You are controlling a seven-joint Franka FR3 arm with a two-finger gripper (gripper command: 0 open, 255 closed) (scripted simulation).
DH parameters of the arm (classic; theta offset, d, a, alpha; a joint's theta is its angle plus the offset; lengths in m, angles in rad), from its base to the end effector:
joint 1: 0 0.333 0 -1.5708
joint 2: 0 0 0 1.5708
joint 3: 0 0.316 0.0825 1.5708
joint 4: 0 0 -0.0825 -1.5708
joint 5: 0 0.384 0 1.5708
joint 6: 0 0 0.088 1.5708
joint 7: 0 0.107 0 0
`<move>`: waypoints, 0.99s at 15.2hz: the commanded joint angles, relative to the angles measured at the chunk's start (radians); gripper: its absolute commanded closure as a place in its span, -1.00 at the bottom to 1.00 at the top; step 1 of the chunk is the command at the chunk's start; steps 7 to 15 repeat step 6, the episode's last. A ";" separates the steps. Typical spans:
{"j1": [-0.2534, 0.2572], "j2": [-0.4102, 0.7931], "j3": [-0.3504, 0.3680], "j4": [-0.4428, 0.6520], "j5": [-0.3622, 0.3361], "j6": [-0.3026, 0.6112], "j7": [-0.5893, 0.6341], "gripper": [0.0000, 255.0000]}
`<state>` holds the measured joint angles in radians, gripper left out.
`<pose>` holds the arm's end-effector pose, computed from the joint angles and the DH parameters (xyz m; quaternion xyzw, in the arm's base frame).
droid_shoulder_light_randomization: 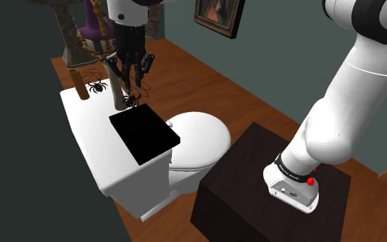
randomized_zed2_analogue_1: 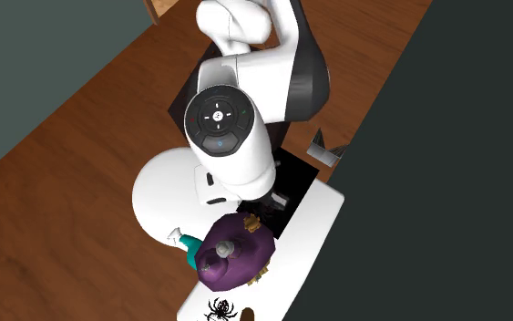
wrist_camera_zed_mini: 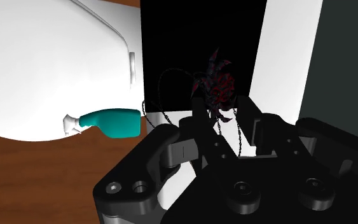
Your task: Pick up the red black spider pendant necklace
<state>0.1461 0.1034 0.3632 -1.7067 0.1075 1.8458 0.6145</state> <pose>0.5219 0.2917 0.5288 -0.9950 0.0672 0.0197 0.0707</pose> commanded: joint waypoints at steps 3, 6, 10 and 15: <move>0.001 -0.001 0.001 0.052 -0.001 -0.053 0.007 1.00; 0.001 -0.001 0.001 0.068 -0.002 -0.069 0.009 1.00; 0.001 -0.001 0.001 0.068 -0.002 -0.069 0.009 1.00; 0.001 -0.001 0.001 0.068 -0.002 -0.069 0.009 1.00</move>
